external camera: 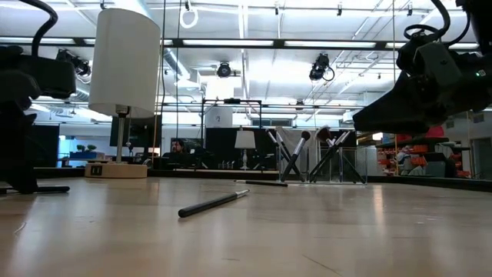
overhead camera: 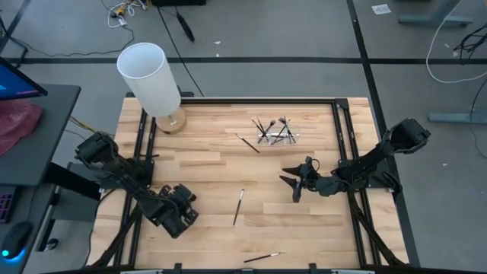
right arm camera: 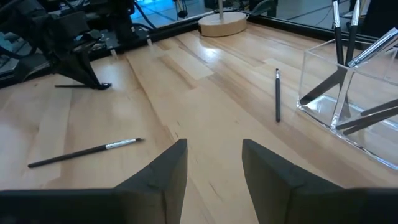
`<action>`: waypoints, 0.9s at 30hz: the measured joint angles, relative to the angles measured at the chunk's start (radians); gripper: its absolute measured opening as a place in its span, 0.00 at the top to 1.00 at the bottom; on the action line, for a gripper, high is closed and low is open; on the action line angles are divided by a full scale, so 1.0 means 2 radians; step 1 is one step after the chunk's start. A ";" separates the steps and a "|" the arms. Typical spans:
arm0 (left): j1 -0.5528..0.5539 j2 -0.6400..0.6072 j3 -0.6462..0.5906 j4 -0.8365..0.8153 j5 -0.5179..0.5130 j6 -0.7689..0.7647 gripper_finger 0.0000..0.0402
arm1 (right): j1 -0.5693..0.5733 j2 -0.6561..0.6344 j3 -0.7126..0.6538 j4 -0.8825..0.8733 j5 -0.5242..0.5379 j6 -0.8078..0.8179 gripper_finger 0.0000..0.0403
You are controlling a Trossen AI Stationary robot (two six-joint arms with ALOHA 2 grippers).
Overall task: Put items in baskets/containers
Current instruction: Put the black eyebrow brush into the transparent organizer
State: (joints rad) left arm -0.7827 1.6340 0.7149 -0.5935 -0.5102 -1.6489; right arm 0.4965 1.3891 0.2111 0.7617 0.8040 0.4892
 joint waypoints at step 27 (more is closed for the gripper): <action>0.115 -0.039 -0.001 0.256 -0.048 0.391 0.88 | 0.000 0.000 0.000 0.000 -0.031 0.013 0.61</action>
State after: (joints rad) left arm -0.5518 1.5570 0.7124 -0.0816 -0.6058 -0.8675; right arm 0.4961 1.3891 0.2111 0.7612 0.7411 0.5154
